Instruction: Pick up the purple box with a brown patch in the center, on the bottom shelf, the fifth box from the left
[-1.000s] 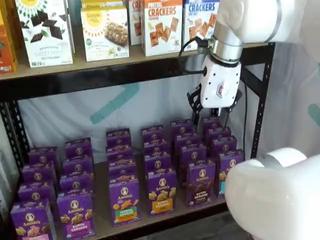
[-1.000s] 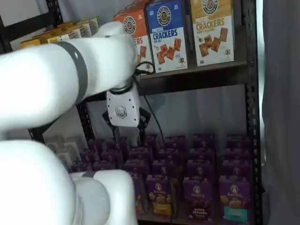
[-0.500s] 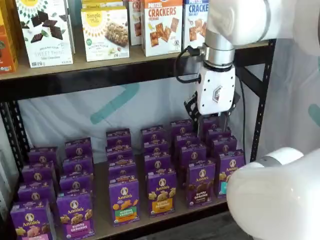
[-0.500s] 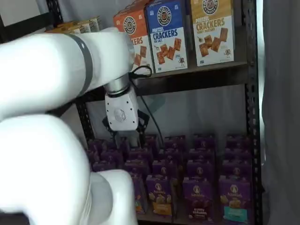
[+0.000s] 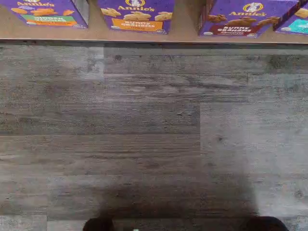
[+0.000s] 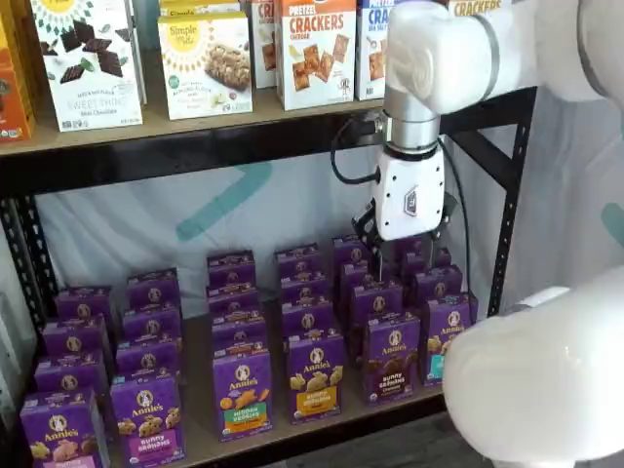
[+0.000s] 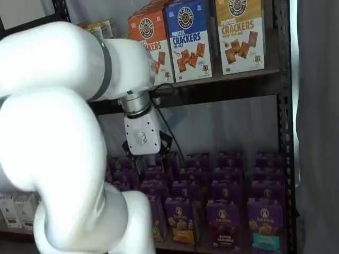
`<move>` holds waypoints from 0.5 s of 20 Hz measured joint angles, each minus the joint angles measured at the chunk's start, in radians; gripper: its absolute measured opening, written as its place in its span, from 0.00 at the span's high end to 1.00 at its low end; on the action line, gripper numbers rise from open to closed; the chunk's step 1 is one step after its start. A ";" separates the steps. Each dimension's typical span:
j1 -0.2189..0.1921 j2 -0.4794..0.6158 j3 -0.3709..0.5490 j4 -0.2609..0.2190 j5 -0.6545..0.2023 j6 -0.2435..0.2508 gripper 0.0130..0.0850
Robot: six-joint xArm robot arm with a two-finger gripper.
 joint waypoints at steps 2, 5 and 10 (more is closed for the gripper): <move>0.000 0.030 0.004 0.001 -0.027 0.000 0.00; -0.006 0.071 0.014 0.006 -0.074 -0.006 0.00; -0.020 0.128 0.030 0.009 -0.147 -0.019 0.00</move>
